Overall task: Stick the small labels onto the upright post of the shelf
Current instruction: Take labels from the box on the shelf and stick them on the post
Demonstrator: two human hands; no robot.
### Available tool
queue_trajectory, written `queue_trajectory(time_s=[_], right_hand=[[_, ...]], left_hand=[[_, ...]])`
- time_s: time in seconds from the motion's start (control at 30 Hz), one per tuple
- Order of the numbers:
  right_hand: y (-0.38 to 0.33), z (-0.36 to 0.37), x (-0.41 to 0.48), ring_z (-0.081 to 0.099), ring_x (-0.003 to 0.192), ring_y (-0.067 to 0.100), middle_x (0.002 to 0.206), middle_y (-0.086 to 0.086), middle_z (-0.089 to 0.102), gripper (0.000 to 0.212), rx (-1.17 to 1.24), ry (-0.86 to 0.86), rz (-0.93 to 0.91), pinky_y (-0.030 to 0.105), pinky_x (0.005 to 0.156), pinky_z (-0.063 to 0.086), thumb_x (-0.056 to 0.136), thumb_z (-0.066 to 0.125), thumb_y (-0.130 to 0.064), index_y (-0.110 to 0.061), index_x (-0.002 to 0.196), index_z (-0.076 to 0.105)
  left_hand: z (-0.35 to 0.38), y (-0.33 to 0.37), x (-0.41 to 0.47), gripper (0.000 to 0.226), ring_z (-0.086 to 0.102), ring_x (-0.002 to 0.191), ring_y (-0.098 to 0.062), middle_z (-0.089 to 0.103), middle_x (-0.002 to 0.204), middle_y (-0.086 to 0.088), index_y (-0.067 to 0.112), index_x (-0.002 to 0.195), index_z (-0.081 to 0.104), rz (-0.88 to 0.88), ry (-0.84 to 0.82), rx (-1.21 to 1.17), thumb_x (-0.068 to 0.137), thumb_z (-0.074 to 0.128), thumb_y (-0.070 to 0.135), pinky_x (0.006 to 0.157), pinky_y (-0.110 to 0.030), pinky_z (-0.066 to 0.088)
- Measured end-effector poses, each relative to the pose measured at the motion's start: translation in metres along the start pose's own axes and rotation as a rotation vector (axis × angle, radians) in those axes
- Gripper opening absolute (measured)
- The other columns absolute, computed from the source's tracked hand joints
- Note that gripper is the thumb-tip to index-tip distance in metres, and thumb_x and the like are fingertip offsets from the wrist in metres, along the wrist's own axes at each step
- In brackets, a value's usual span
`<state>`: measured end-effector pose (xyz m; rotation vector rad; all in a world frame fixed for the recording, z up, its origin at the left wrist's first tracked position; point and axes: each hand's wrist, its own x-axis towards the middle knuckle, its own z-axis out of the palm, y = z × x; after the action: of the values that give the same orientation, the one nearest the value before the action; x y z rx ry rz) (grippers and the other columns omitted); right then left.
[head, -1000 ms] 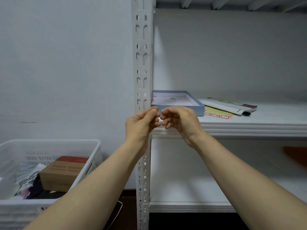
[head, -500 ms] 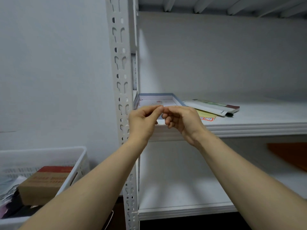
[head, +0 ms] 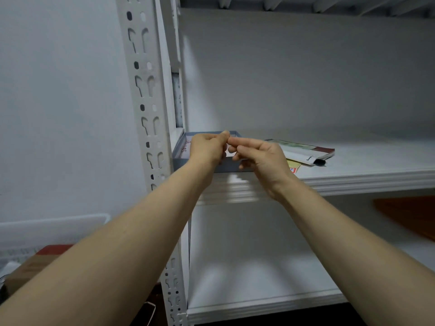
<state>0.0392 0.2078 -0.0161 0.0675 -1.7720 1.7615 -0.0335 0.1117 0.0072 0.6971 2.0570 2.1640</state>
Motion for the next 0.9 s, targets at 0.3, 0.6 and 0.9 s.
queue_trajectory(time_s=[0.3,0.6,0.9], right_hand=[[-0.006,-0.009,0.04,0.054,0.058,0.01,0.072,0.004,0.064,0.024,-0.056,0.145,-0.007,0.019,0.052,0.042,0.089,0.049,0.0,-0.012,0.082,0.068],[-0.003,-0.012,0.066,0.057,0.06,0.011,0.072,0.002,0.065,0.027,-0.229,0.121,0.006,0.021,0.056,0.042,0.088,0.049,-0.001,-0.018,0.077,0.067],[-0.003,-0.011,0.067,0.057,0.058,0.008,0.072,-0.001,0.065,0.025,-0.274,0.094,0.04,0.019,0.056,0.042,0.089,0.049,-0.003,-0.017,0.079,0.066]], left_hand=[[-0.002,0.013,0.021,0.012,0.055,0.06,-0.015,0.06,0.072,-0.011,-0.006,0.088,0.062,-0.045,-0.048,-0.162,0.094,0.054,0.0,0.055,-0.015,0.054],[-0.006,0.02,0.034,0.004,0.067,0.072,-0.029,0.066,0.079,-0.023,-0.009,0.088,0.058,-0.151,-0.047,-0.303,0.087,0.056,-0.006,0.069,-0.031,0.06],[-0.007,0.014,0.05,0.007,0.069,0.063,-0.024,0.067,0.074,-0.019,-0.012,0.091,0.061,-0.204,-0.048,-0.139,0.085,0.061,-0.009,0.064,-0.025,0.06]])
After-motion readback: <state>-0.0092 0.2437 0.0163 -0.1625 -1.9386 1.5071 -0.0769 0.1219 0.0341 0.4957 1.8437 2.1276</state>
